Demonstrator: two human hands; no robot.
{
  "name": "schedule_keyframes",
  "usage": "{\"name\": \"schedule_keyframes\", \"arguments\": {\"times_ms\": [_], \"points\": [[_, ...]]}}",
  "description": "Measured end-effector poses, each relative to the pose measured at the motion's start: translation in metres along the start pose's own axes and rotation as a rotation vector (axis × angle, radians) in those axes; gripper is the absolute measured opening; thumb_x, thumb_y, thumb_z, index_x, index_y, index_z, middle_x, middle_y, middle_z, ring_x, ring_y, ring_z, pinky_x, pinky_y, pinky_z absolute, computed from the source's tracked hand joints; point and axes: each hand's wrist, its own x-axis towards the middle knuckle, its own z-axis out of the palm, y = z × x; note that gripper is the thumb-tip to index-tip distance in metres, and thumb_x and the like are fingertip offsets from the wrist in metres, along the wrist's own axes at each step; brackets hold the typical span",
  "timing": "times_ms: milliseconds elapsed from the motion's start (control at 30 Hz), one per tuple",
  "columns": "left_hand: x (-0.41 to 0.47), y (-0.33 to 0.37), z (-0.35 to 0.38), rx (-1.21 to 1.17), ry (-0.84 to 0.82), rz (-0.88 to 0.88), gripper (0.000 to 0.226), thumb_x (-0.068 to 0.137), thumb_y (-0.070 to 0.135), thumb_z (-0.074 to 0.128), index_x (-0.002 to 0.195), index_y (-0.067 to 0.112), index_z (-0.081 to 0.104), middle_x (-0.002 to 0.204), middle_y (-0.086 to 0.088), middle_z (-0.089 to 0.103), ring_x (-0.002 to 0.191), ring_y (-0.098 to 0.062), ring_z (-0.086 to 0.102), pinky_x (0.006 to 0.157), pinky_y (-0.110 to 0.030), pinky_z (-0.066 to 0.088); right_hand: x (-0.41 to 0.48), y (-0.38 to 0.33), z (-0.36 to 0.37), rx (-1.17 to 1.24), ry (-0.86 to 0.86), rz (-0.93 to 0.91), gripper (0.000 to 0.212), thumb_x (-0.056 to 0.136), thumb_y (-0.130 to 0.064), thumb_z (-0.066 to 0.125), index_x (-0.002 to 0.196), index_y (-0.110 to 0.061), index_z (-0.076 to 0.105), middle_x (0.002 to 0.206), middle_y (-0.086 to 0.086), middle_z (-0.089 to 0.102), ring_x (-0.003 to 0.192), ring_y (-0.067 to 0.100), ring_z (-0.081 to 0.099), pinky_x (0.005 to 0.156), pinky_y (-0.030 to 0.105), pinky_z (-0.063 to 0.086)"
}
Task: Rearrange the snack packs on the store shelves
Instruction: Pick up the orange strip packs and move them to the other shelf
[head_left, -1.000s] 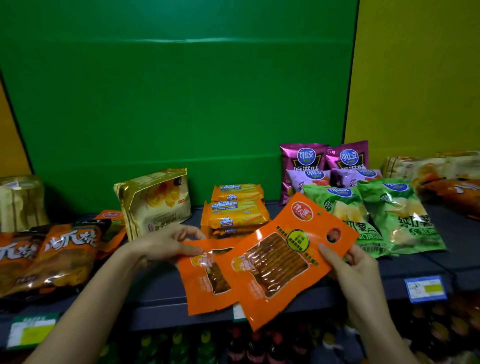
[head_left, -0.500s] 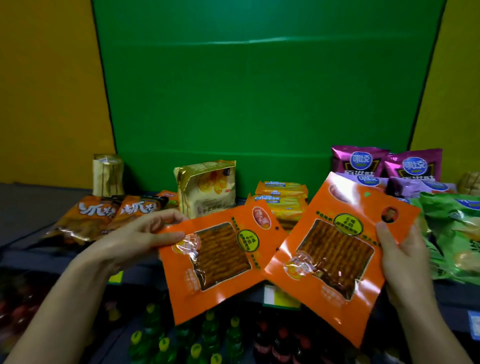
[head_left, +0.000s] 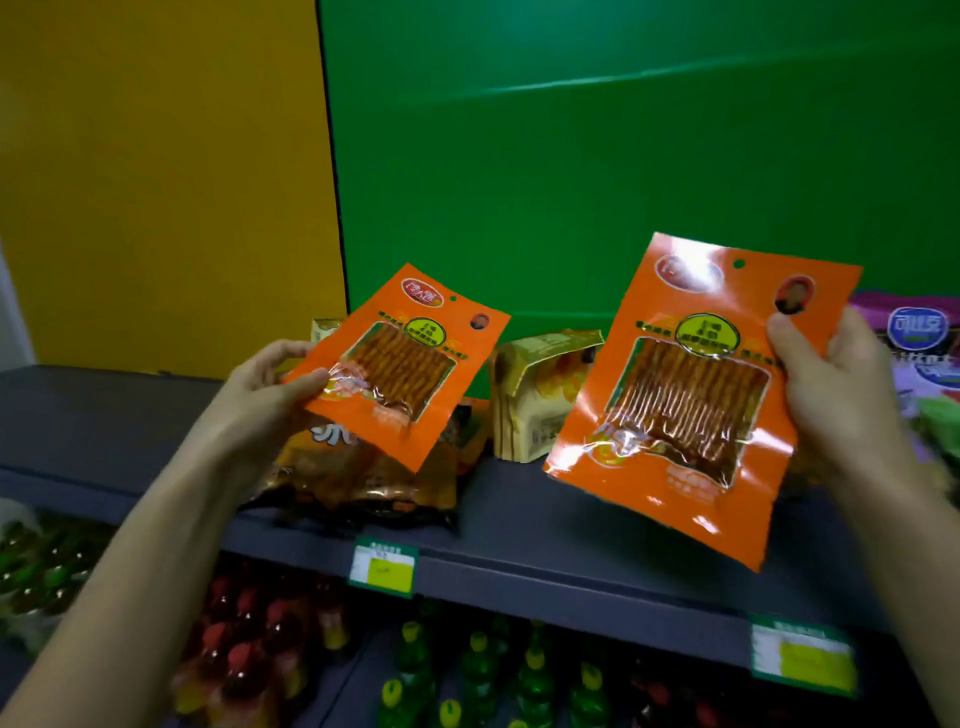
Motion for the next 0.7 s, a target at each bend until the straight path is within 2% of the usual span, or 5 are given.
{"name": "schedule_keyframes", "arguments": {"times_ms": [133,300,400,567,700], "points": [[0.060,-0.008,-0.008,-0.045,0.058,-0.061,0.020,0.091,0.003,0.049,0.081,0.020,0.049,0.082,-0.007,0.058,0.057,-0.014,0.062,0.041,-0.014,0.050,0.018,0.002,0.051,0.008,0.024,-0.003,0.031,0.068,-0.059,0.059,0.086,-0.034,0.061,0.110,0.006,0.066,0.104,0.030,0.063,0.095,0.057,0.046],[0.117,-0.031,0.001,-0.020,0.032,-0.119,0.014,0.092,0.004,0.049,0.103,0.013,0.046,0.083,-0.004,0.058,0.069,-0.015,0.059,0.042,-0.013,0.051,0.032,-0.005,0.101,-0.004,0.111,0.021,0.025,0.067,-0.048,0.053,0.083,-0.029,0.058,0.106,0.008,0.065,0.099,0.029,0.062,0.092,0.055,0.048],[0.137,-0.040,0.016,-0.034,-0.004,-0.143,0.012,0.092,0.001,0.048,0.095,0.013,0.046,0.078,-0.003,0.056,0.065,-0.013,0.057,0.040,-0.014,0.050,0.035,-0.010,0.121,-0.009,0.125,0.048,0.024,0.076,-0.037,0.053,0.097,-0.026,0.057,0.108,0.009,0.066,0.098,0.030,0.063,0.090,0.053,0.050],[0.161,-0.058,0.037,0.024,-0.078,-0.171,0.012,0.092,0.001,0.048,0.097,0.012,0.045,0.077,-0.002,0.055,0.066,-0.013,0.055,0.063,-0.025,0.049,0.046,-0.007,0.138,0.016,0.119,0.069,0.013,0.092,-0.020,0.051,0.105,-0.021,0.052,0.107,0.011,0.064,0.080,0.022,0.061,0.080,0.043,0.050],[0.170,-0.072,0.048,0.154,-0.143,-0.226,0.013,0.091,0.002,0.050,0.086,0.013,0.045,0.084,-0.007,0.055,0.074,-0.018,0.054,0.068,-0.029,0.048,0.055,-0.006,0.145,-0.011,0.122,0.068,0.014,0.091,-0.021,0.052,0.105,-0.021,0.054,0.110,0.012,0.066,0.089,0.027,0.063,0.084,0.045,0.051]]}}
